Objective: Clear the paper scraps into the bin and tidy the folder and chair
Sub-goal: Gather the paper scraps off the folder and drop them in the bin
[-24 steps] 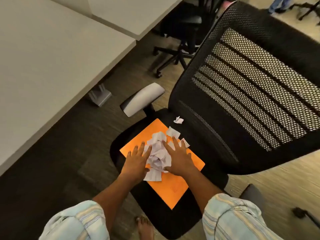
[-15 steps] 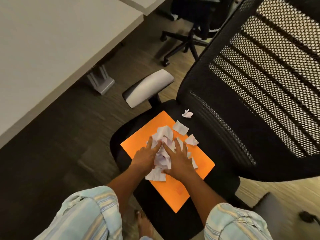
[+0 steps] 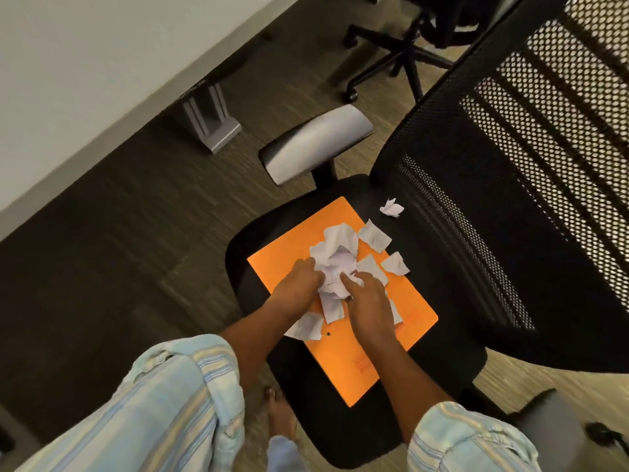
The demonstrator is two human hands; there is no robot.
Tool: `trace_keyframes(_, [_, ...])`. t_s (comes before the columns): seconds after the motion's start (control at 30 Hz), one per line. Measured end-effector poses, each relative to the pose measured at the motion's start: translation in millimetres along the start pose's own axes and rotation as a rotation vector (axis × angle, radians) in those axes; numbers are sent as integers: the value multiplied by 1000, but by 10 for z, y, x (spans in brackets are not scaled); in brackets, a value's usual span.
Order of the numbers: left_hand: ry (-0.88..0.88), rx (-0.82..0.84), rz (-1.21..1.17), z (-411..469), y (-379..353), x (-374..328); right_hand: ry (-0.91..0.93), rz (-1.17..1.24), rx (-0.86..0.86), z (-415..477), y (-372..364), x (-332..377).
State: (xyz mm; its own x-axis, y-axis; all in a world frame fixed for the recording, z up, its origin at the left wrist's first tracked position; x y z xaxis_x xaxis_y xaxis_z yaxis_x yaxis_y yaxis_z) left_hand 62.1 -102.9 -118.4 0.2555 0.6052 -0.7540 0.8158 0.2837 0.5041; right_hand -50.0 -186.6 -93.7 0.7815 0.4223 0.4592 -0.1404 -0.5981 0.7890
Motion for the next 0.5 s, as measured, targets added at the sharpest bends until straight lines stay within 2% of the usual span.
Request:
trace_keyframes(0.1, [-60,-27,77,-49,107,-111,24,-55,-32,-30,65,29])
trace_keyframes(0.2, [-15,-38,-13,-165,199,-164,114,-187,-43,-128,166,153])
trace_keyframes(0.33, [-21,-64,-42,-290,355,-283,143,-167,-73,-189,321,245])
trace_keyframes(0.5, [-77,-66,150,-327,524,-440,146,-172,-134,-193,499,263])
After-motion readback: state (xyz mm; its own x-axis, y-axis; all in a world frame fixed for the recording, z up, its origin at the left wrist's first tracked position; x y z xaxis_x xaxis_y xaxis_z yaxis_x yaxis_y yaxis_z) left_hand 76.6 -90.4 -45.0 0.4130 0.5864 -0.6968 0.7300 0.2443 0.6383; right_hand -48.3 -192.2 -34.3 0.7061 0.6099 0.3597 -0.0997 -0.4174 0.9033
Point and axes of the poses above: each hand's wrist, its own z-axis towards the middle knuckle, its own y-axis out of the back of the hand, x = y × z, the point moved 9 cm from there along z, towards the middle knuckle, and after that the axes turned 9 degrees about -y, right-handed, at the moved point
